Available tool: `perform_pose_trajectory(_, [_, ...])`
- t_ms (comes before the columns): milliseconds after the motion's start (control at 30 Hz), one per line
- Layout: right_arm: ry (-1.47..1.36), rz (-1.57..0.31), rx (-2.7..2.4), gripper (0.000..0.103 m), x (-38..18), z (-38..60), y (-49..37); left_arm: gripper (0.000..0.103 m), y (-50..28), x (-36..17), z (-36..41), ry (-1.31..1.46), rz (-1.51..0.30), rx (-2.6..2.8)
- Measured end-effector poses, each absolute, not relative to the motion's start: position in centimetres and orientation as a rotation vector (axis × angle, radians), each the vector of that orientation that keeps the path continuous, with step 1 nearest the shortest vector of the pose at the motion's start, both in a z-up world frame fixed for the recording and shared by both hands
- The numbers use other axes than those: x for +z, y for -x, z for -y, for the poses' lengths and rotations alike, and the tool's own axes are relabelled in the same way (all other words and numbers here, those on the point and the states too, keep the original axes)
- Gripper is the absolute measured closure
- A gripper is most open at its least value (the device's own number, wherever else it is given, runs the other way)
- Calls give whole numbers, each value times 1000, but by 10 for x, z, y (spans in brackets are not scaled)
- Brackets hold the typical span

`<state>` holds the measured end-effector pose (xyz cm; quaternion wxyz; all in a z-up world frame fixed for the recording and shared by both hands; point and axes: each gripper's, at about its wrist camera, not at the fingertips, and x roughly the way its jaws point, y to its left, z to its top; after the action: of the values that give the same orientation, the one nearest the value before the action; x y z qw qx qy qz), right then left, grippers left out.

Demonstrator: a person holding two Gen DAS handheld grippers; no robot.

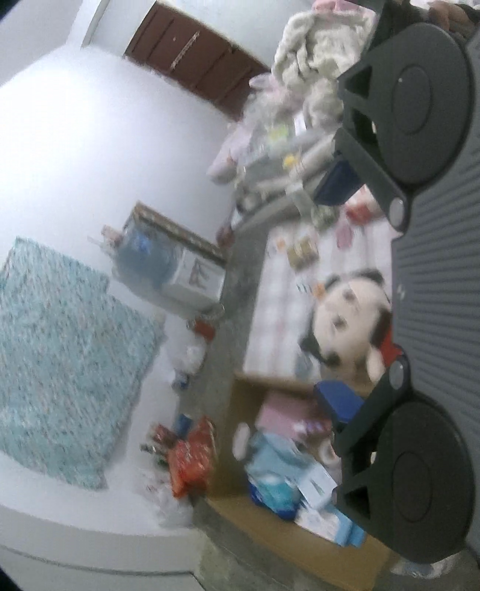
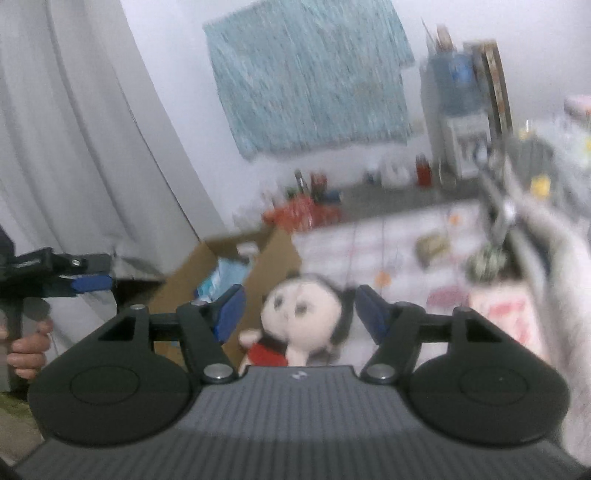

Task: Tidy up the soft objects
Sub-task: 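Move both tools back over the bed toward the gold packet and green scrunchie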

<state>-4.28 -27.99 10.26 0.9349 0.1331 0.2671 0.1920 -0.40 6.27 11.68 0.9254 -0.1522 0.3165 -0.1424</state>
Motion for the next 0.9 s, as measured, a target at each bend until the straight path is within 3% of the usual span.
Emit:
perform_pose_trajectory(233, [-251, -427, 476, 35, 183, 317, 32, 0, -28, 160, -3, 305, -646, -428])
perform_pose_trajectory(467, [-318, -416, 496, 35, 207, 363, -17, 0, -94, 172, 41, 306, -713, -392])
perform_pose_trajectory(733, [-309, -557, 380, 36, 144, 406, -111, 0, -218, 95, 90, 294, -891, -300])
perform_pose_trajectory(900, [-228, -698, 315, 51, 74, 414, -172, 0, -293, 15, 128, 304, -1054, -326])
